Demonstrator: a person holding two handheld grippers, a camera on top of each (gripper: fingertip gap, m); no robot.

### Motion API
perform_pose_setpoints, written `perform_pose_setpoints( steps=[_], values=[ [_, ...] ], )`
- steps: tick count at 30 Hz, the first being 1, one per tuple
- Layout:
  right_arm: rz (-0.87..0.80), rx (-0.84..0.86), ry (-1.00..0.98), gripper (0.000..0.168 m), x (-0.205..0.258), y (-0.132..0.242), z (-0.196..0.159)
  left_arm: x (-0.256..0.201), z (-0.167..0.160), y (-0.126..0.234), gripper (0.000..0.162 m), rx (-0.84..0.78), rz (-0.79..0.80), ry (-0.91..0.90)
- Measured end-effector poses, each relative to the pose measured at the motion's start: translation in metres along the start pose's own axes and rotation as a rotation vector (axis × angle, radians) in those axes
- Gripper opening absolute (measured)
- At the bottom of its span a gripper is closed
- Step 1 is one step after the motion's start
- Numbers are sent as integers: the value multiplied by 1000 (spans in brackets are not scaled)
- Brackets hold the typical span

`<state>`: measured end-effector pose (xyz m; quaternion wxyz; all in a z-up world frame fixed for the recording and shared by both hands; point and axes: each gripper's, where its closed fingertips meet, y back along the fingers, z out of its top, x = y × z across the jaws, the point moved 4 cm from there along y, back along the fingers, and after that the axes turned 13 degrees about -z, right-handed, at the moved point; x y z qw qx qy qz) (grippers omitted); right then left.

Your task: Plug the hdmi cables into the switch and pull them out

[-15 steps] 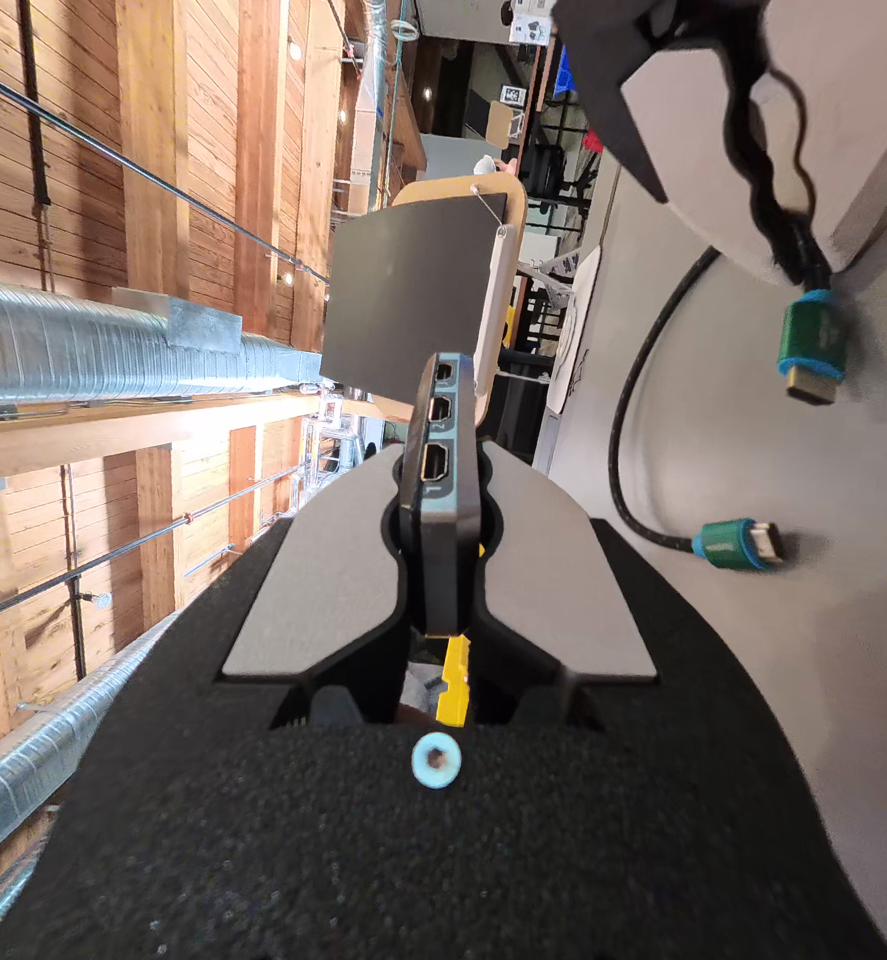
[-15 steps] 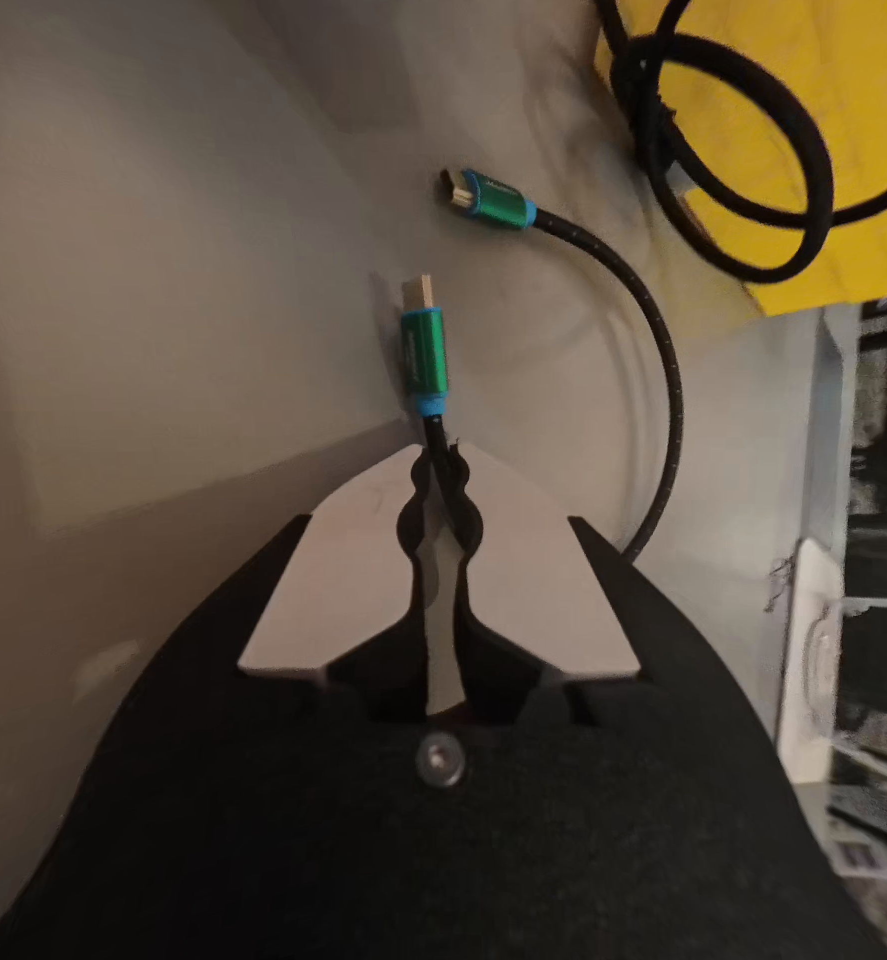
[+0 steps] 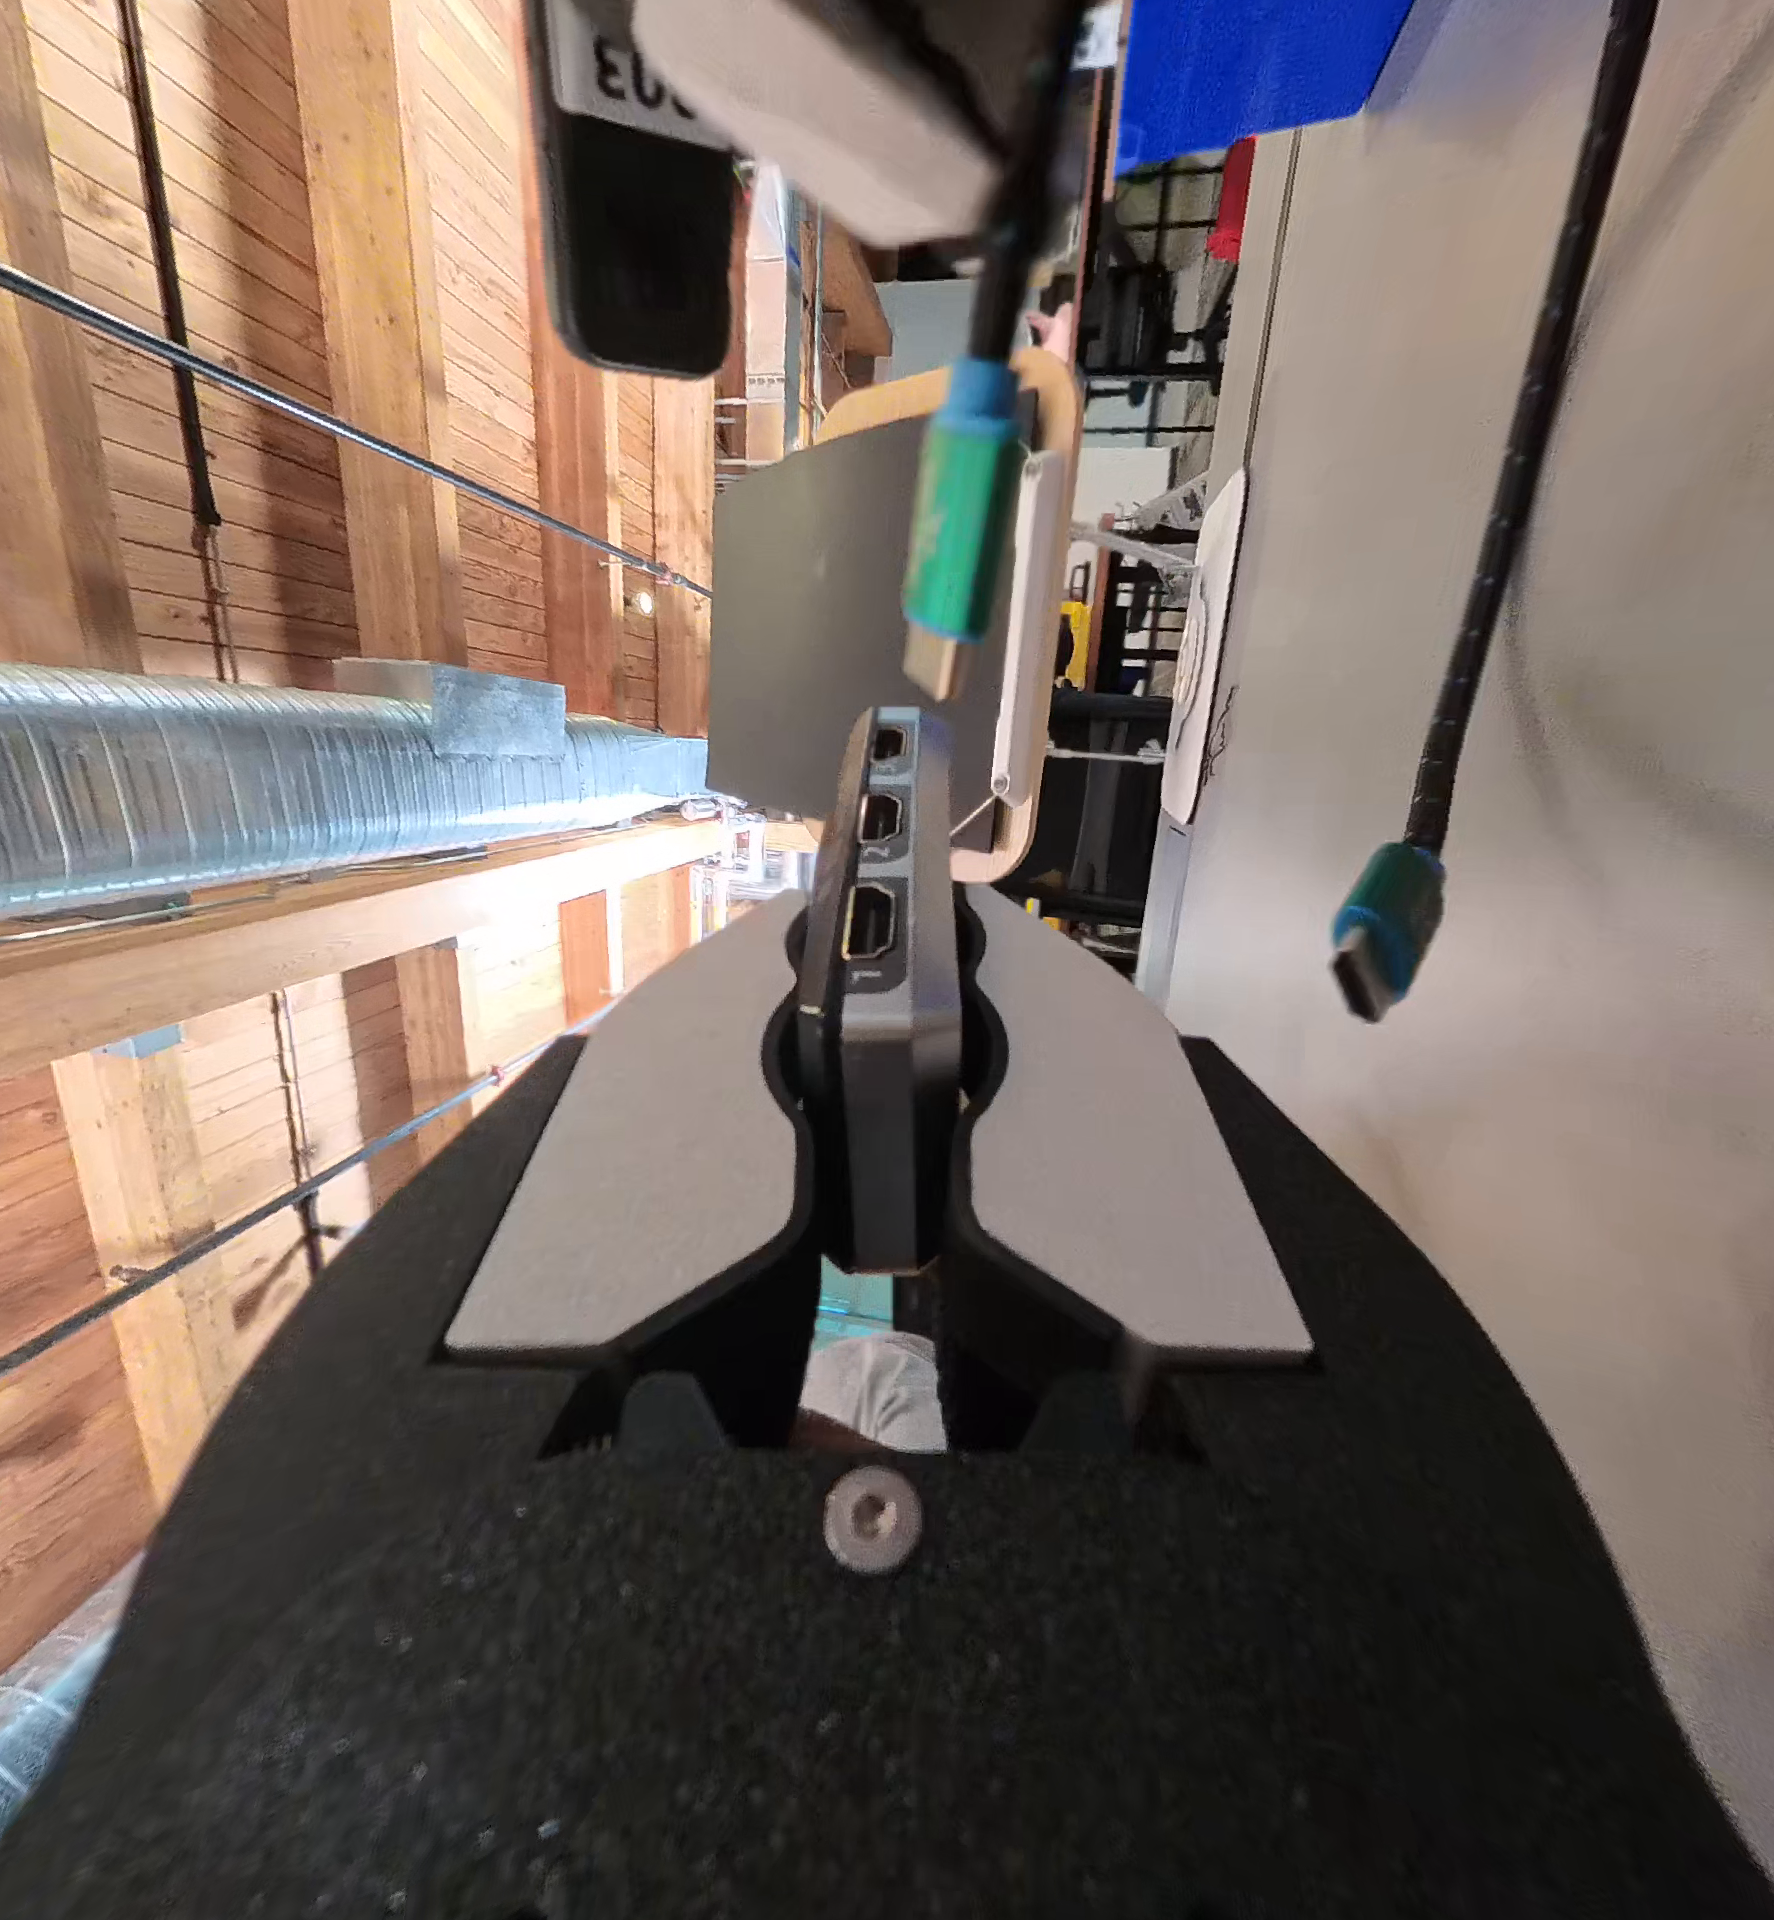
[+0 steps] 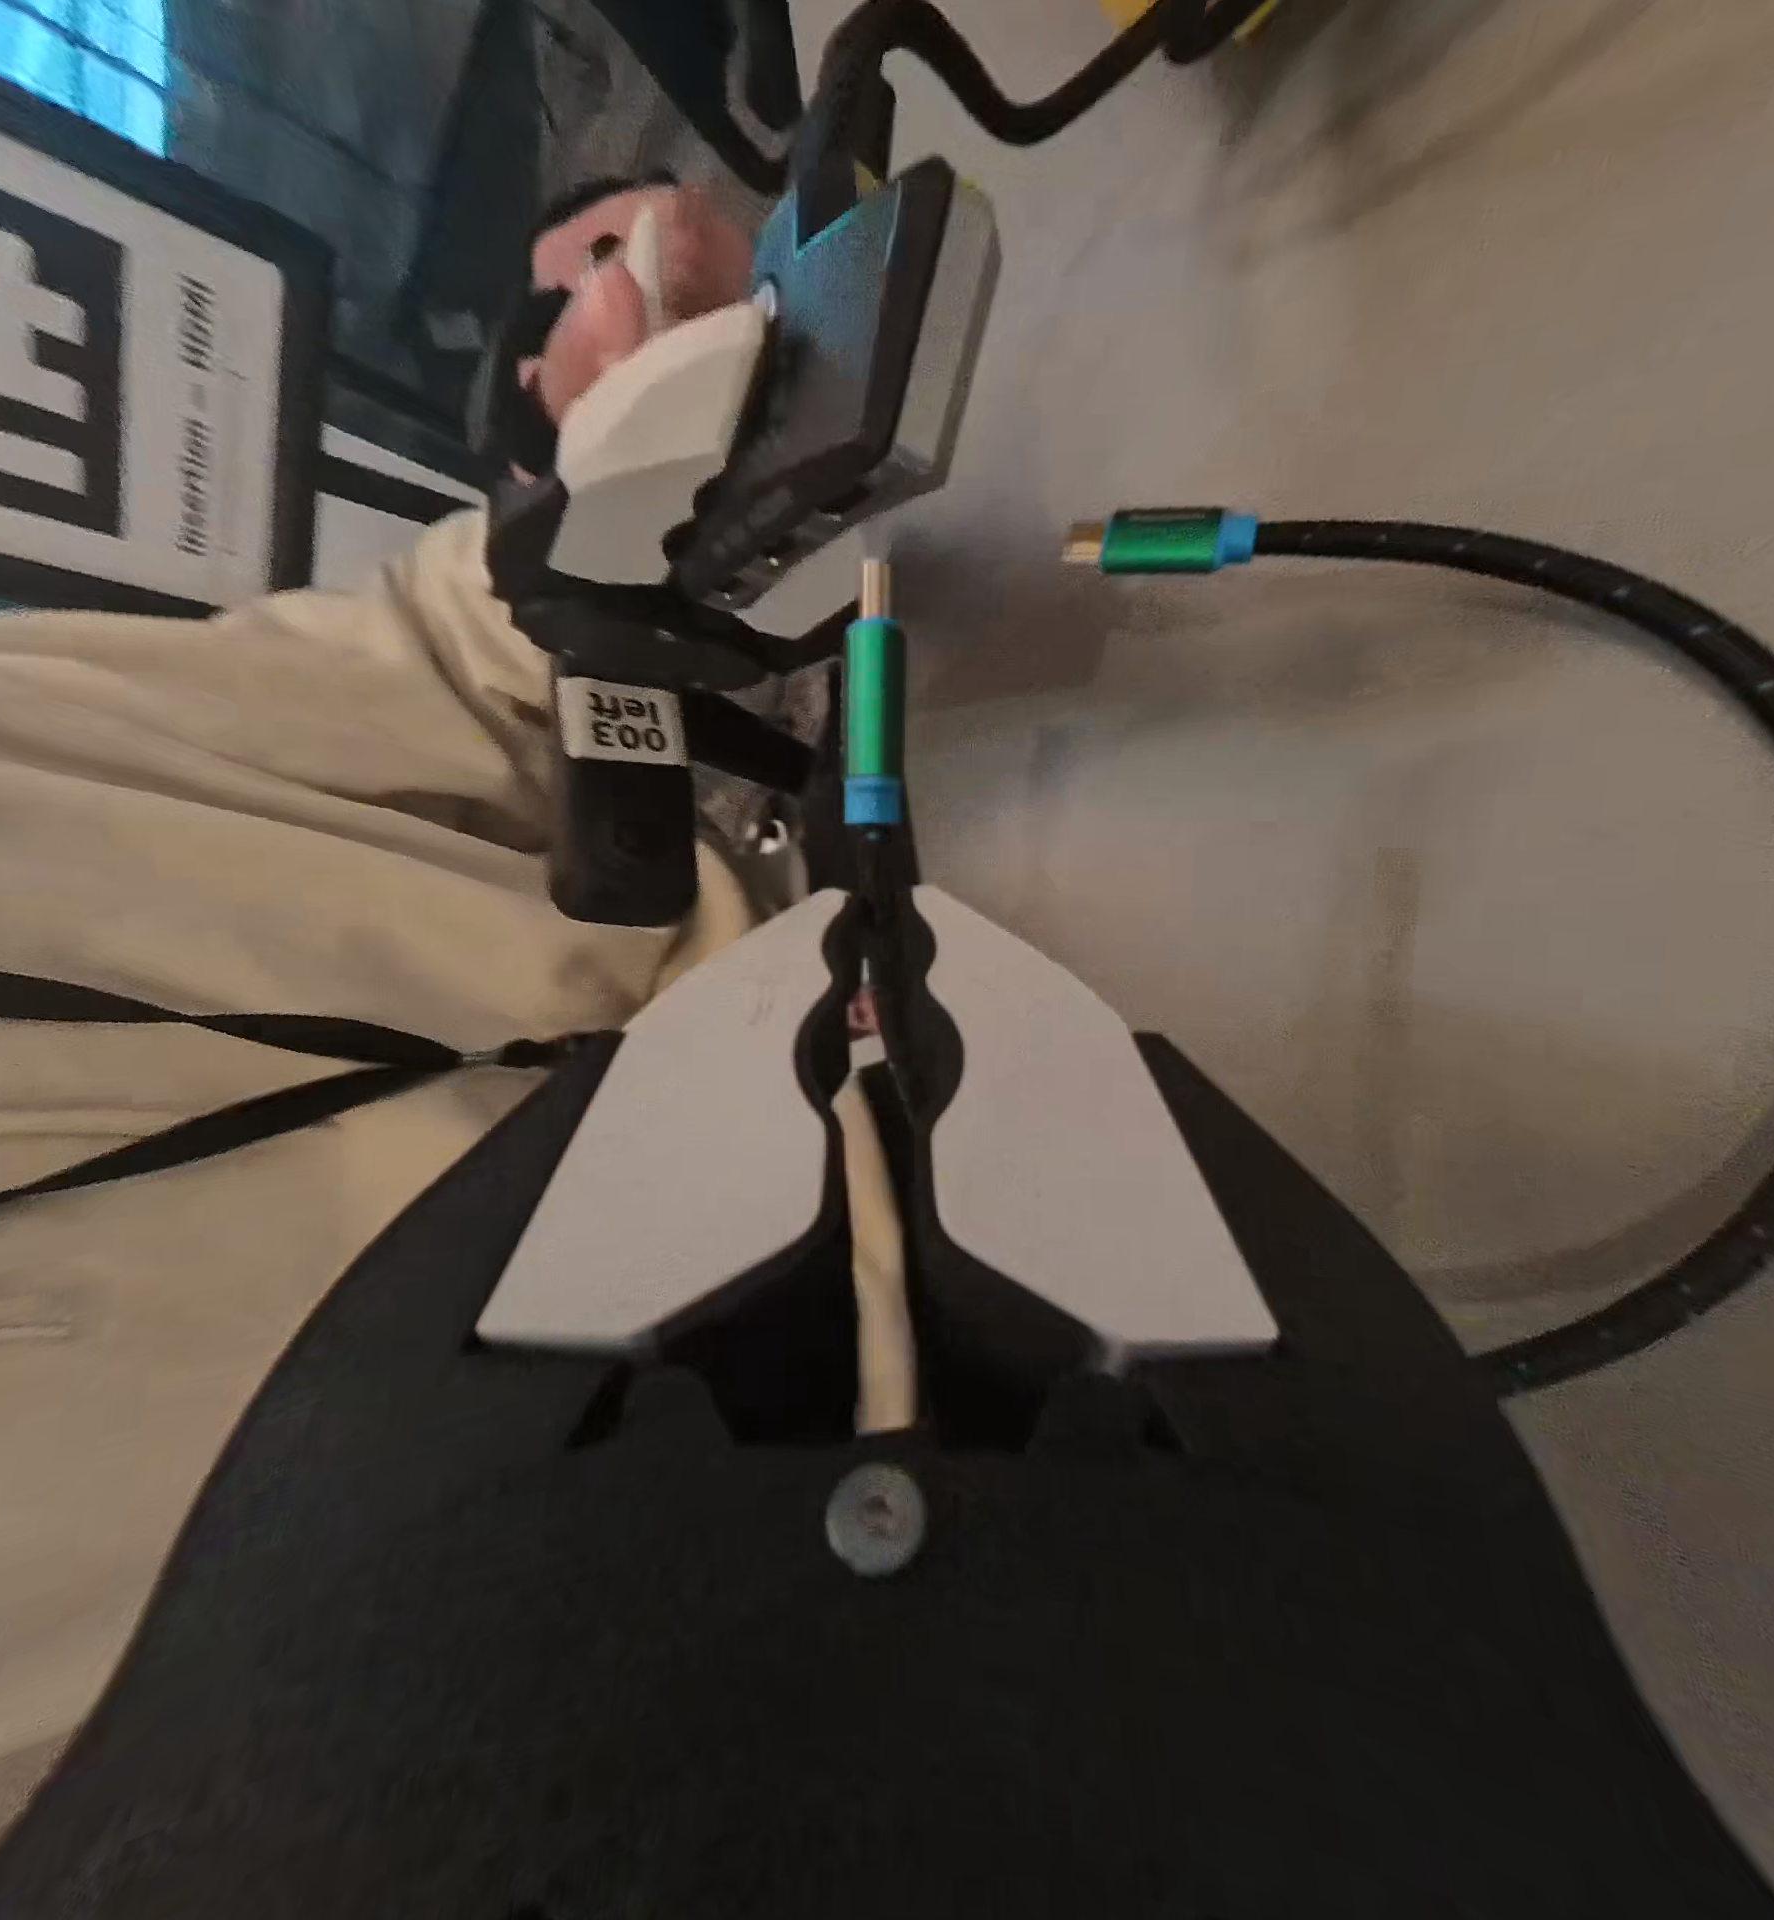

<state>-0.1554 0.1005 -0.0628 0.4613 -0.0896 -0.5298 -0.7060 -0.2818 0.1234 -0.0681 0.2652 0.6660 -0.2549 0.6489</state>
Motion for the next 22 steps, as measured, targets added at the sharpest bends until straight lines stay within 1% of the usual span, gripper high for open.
perform_pose_setpoints(
  steps=[2, 4, 6, 10, 12, 17, 22],
  values=[
    [72, 3, -105, 5, 3, 4, 1, 0, 4, 0, 22, -9, 14, -14],
    [156, 9, -169, 5, 8, 4, -1, 2, 5, 0, 22, -11, 21, -4],
    [184, 8, -217, 5, 9, 1, -2, 3, 6, 1, 22, -17, 30, -2],
    [265, -6, -256, 5, 15, -1, -2, 4, 7, 3, 22, -17, 44, -5],
    [254, -7, -264, 5, 13, -3, -4, 6, 7, 4, 22, -26, 58, -7],
    [382, -57, -298, 5, 22, 3, -5, 10, 8, 7, 22, -46, 102, -22],
    [431, -94, -322, 5, 22, -2, -11, 17, 11, 10, 22, -66, 159, -16]
  ],
)
